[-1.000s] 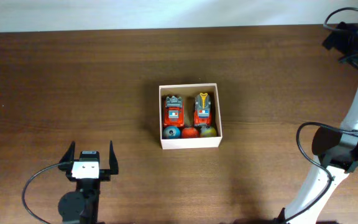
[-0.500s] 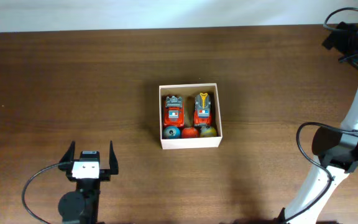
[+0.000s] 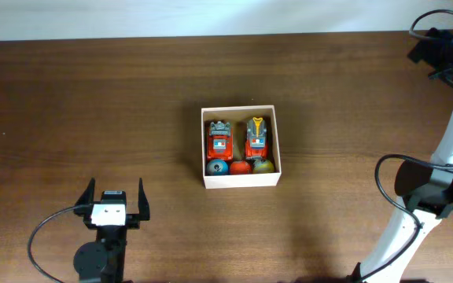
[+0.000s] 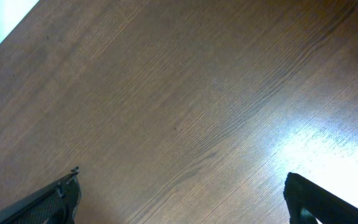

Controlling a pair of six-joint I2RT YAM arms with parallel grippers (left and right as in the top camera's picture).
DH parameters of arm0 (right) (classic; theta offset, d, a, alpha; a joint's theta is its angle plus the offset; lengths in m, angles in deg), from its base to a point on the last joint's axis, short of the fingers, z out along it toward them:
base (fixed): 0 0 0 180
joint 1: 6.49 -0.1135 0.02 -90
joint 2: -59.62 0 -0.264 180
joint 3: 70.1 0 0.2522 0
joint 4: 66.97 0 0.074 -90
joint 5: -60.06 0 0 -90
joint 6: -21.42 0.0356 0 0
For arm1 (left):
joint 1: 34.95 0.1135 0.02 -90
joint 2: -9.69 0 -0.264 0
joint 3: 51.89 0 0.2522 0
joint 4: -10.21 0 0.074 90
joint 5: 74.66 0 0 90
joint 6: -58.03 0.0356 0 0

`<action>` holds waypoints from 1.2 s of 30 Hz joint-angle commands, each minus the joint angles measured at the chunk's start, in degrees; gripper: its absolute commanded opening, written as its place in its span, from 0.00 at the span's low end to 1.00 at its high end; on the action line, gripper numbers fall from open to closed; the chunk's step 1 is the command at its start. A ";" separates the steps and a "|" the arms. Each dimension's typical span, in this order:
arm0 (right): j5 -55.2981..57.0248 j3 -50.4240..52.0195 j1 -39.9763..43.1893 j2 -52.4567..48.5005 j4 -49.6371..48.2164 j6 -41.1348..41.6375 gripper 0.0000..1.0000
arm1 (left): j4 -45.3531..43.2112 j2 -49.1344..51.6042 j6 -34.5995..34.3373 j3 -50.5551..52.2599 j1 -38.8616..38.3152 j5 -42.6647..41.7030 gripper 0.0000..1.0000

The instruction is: Pack container

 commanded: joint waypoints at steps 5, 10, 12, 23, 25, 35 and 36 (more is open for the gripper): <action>0.94 -0.44 -0.90 0.48 0.31 0.24 0.99 | 0.17 -0.59 0.92 0.31 -0.02 -0.61 0.99; 0.94 -0.44 -7.56 0.92 0.33 0.24 0.99 | 0.17 -0.59 0.92 0.31 -0.02 -0.61 0.99; 0.92 -0.44 -11.80 1.51 0.31 0.24 0.99 | 0.17 -0.59 0.92 0.31 -0.02 -0.61 0.99; 0.96 -0.44 -36.26 10.10 0.31 0.20 0.99 | 0.17 -0.59 0.92 0.31 -0.02 -0.61 0.99; 5.25 -0.44 -40.00 12.41 0.33 -3.80 0.99 | 0.17 -0.59 0.92 0.31 -0.02 -0.61 0.99; 7.41 2.12 -46.36 26.93 -4.76 -8.66 0.99 | 0.17 -0.59 0.92 0.31 -0.02 -0.61 0.99; 7.65 3.87 -45.92 28.59 -6.62 -8.68 0.99 | 0.17 -0.59 0.92 0.31 -0.02 -0.61 0.99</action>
